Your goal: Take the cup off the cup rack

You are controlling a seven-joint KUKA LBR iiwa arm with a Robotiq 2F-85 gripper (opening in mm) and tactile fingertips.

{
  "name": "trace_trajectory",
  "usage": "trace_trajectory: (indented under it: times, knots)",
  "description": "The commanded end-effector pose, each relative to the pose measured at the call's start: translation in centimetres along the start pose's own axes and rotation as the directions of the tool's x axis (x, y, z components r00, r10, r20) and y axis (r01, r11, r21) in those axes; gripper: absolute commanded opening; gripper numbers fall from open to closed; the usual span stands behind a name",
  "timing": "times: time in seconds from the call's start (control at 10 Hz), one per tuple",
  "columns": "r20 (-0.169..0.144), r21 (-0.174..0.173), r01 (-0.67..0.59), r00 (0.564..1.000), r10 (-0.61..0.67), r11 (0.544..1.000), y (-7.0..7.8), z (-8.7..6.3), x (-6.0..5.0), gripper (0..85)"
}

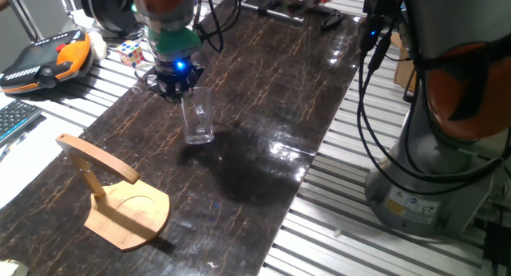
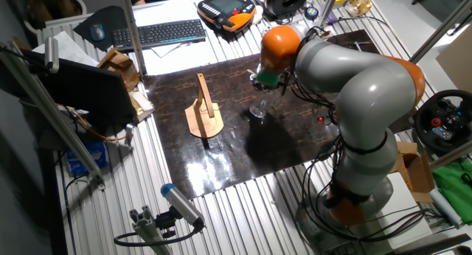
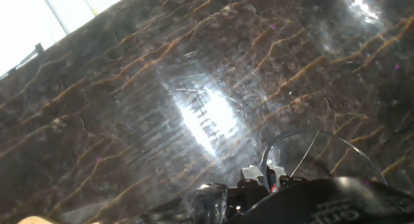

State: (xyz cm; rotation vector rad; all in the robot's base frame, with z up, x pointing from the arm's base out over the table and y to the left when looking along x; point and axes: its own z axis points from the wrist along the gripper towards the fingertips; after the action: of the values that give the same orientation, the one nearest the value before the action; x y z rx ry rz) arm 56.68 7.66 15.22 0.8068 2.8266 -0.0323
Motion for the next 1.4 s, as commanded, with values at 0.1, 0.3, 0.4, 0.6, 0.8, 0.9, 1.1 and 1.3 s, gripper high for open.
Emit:
trace_trajectory:
  times: [0.1,0.3,0.4,0.6,0.8,0.9,1.1,1.3]
  knots:
    - [0.019,0.035,0.029,0.999,-0.030,0.999,0.2,0.2,0.0,2.0]
    - [0.045,0.045,0.017,0.999,-0.019,0.999,0.7,0.6,0.2,2.0]
    - [0.067,0.036,0.001,0.998,-0.004,0.999,1.0,1.0,0.1,2.0]
    - [0.125,0.043,-0.007,0.992,0.001,0.999,1.6,1.9,0.0,2.0]
    - [0.104,0.034,-0.021,0.994,0.018,0.999,1.9,2.1,0.2,2.0]
    - [0.096,0.038,-0.027,0.995,0.023,0.999,2.0,2.1,0.4,4.3]
    - [0.101,0.048,-0.042,0.994,0.037,0.998,2.3,2.2,0.7,14.3]
    - [0.084,0.051,-0.050,0.995,0.045,0.997,2.4,2.2,0.7,21.7]
